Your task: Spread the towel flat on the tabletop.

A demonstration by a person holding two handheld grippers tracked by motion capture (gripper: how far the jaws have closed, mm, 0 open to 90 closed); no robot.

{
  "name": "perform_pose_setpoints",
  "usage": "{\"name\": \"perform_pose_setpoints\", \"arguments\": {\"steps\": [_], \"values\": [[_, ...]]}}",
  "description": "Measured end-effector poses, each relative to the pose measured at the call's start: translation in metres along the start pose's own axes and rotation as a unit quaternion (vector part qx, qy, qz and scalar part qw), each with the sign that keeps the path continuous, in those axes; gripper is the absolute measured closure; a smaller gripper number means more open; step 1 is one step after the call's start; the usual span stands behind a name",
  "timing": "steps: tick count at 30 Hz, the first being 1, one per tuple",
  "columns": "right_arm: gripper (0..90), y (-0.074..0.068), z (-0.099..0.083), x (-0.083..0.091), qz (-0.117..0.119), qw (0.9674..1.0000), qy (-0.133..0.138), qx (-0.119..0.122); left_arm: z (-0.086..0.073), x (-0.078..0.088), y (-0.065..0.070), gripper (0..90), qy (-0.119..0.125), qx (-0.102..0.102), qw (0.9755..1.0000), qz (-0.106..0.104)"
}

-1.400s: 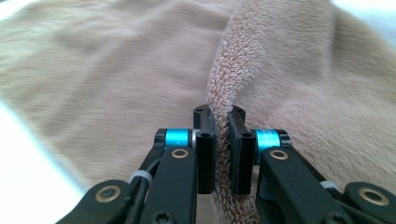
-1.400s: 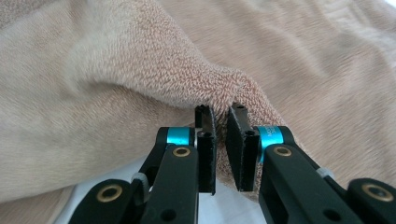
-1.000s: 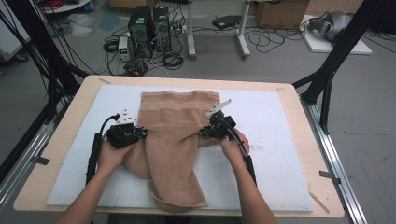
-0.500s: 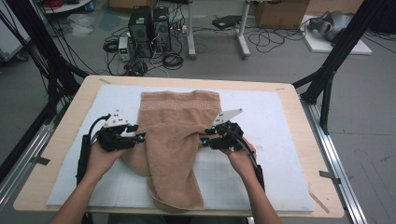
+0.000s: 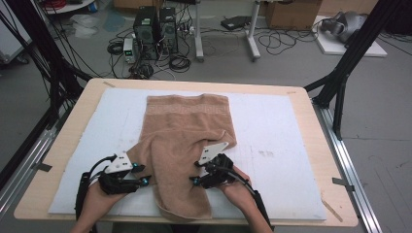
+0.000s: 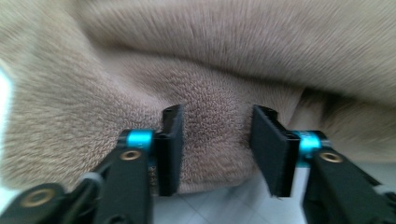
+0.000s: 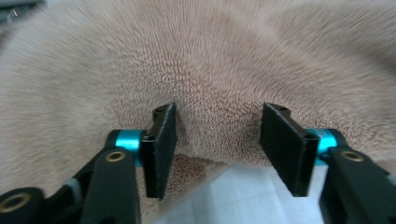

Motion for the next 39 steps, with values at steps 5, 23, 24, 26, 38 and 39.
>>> {"name": "perform_pose_setpoints", "arguments": {"steps": [5, 23, 24, 26, 38, 39], "values": [[76.6, 0.001, 0.003, -0.01, 0.004, 0.9999, 0.012, -0.009, 0.007, -0.007, -0.002, 79.8, 0.0, -0.016, 0.9999, 0.002], [80.9, 0.055, -0.007, 0.073, -0.056, 0.9971, 0.031, -0.042, 0.059, 0.046, -0.026, 86.5, 0.094, -0.001, 0.9946, 0.044], [80.9, 0.06, -0.009, 0.075, -0.064, 0.9968, 0.025, -0.041, 0.061, 0.047, -0.032, 86.6, 0.095, 0.002, 0.9942, 0.05], [80.9, 0.072, -0.015, 0.078, -0.077, 0.9959, 0.01, -0.047, 0.065, 0.046, -0.044, 86.7, 0.099, 0.013, 0.993, 0.062], [71.2, 0.108, -0.036, 0.058, -0.103, 0.9899, -0.019, -0.096, 0.073, 0.017, -0.069, 75.2, 0.084, 0.03, 0.9938, 0.066], [67.9, 0.106, -0.033, 0.062, -0.102, 0.9903, -0.01, -0.094, 0.073, 0.021, -0.066, 72.0, 0.082, 0.018, 0.9941, 0.069]]}}
Point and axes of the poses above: each handheld gripper's, and its own axes: x roughly backward along the jaws, z roughly out of its top, y roughly to its right, the point moved 10 cm from there along -x, roughly forward along the jaws, and after that the axes turned 12 degrees about -z, right-handed, at the moved point
